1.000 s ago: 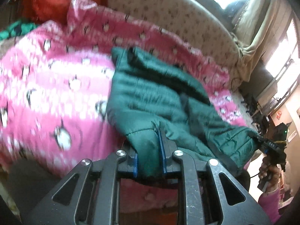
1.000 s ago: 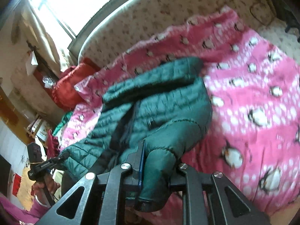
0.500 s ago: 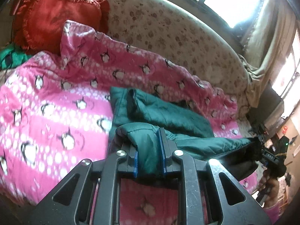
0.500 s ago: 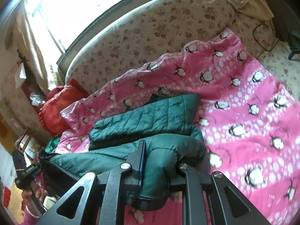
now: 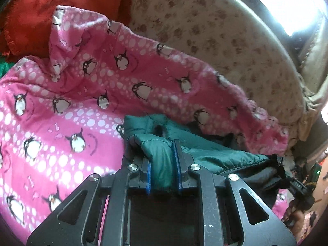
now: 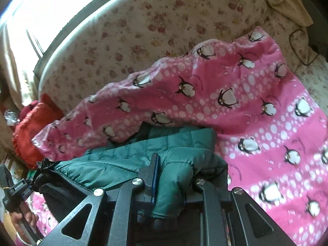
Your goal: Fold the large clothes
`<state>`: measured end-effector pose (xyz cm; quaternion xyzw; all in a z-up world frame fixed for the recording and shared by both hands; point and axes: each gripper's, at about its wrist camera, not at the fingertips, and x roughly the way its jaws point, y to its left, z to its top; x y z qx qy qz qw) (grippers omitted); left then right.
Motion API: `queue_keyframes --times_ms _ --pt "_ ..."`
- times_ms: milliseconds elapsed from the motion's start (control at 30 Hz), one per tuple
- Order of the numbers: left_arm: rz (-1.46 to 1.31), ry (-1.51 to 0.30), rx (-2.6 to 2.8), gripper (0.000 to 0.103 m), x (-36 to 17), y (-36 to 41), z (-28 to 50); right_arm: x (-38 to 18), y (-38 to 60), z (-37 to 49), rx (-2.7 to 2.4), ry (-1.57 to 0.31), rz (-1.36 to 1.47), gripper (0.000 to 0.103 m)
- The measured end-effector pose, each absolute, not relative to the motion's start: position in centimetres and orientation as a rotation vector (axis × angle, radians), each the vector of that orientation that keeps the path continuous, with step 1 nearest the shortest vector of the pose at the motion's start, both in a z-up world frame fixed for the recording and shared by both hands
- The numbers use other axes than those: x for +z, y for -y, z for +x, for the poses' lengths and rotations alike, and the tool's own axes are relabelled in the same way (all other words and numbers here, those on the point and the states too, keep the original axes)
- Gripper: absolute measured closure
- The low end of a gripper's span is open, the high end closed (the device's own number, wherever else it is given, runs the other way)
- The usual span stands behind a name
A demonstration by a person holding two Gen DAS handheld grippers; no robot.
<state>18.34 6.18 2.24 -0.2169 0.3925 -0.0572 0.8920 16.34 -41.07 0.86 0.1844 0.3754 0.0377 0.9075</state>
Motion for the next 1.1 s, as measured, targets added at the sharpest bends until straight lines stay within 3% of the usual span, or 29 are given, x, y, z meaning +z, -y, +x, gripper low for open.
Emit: queue_keyframes --times_ms 367,500,567,600,700,733,833,1100 --pt "-0.408 -0.852 -0.033 0.085 -3.0 -5.5 23.8 -5.1 40.8 24.1 -0.001 -0.804 0.489 0.087" --pt "-0.467 -0.863 -0.094 0.080 -3.0 -6.3 24.3 -6.8 40.5 25.5 0.015 -0.812 0.524 0.068" --pt "-0.496 -0.863 -0.140 0.072 -2.3 -6.9 24.1 -6.5 40.9 25.3 0.027 -0.806 0.550 0.066" --pt "-0.506 -0.858 -0.159 0.069 -1.8 -7.1 23.9 -5.9 41.3 24.8 0.043 -0.782 0.582 0.059" --pt "-0.518 -0.809 -0.181 0.037 0.2 -7.7 22.7 -3.6 42.3 22.7 0.052 -0.669 0.628 0.026" --pt "-0.507 -0.768 -0.157 0.024 1.0 -8.0 21.9 -2.9 42.4 22.1 0.047 -0.648 0.622 0.026" --pt "-0.492 -0.673 -0.134 0.021 2.6 -8.0 20.1 -1.2 41.7 20.8 0.082 -0.640 0.566 0.026" --pt "-0.374 -0.805 -0.065 0.021 -0.6 -3.8 21.5 -1.1 33.2 22.3 0.193 -0.771 0.245 0.026"
